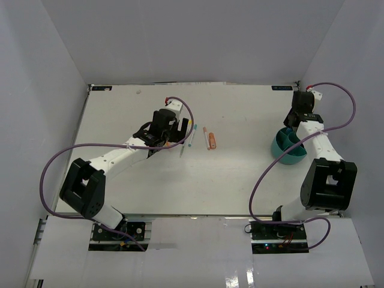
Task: Sort the stationery into containers
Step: Place the stationery in the storage box.
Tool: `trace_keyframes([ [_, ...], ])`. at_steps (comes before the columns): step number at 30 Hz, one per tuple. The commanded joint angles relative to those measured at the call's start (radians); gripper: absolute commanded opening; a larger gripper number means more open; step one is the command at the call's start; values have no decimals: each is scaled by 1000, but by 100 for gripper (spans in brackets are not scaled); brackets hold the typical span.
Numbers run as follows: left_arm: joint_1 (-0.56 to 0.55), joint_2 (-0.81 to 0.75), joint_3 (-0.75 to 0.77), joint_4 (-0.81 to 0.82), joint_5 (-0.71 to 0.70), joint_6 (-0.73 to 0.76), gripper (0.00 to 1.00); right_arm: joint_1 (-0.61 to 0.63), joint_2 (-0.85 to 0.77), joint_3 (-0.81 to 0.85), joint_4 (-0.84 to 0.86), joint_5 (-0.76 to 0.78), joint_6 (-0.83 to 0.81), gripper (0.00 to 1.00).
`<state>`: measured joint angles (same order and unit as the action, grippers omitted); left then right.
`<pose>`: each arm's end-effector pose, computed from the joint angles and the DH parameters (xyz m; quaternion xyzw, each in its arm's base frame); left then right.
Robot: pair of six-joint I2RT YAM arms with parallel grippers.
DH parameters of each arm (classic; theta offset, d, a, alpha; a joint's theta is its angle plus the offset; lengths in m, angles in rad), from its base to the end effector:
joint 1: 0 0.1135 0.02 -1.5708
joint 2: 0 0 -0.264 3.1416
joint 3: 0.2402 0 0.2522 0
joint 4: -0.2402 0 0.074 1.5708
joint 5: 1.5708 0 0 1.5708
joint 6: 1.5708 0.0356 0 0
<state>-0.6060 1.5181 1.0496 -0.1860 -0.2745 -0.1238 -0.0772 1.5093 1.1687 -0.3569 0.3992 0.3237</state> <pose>0.2830 -0.1844 0.2541 0.1534 0.8772 -0.0417 0.4531 0.3345 -0.0398 0.2831 0.2590 0.8537 -0.1274 0.4335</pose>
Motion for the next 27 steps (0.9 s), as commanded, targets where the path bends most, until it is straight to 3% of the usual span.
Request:
trace_keyframes([
  [1,-3,-13,30,-7,-9,-8,98,-4,5,22,39,4,21,20],
  [8,-3,-15,33,-10,1,-11,98,-4,20,48,-14,-2,15,44],
  [15,-3,-13,35,-13,11,-25,98,-3,-41,49,-50,-55,-1,49],
  [21,-3,14,88,-62,70,-155,98,-1,-188,51,-71,-177,-40,60],
  [27,-33,135,277,-216,190,-353,98,1,-400,-18,-32,-369,-15,81],
])
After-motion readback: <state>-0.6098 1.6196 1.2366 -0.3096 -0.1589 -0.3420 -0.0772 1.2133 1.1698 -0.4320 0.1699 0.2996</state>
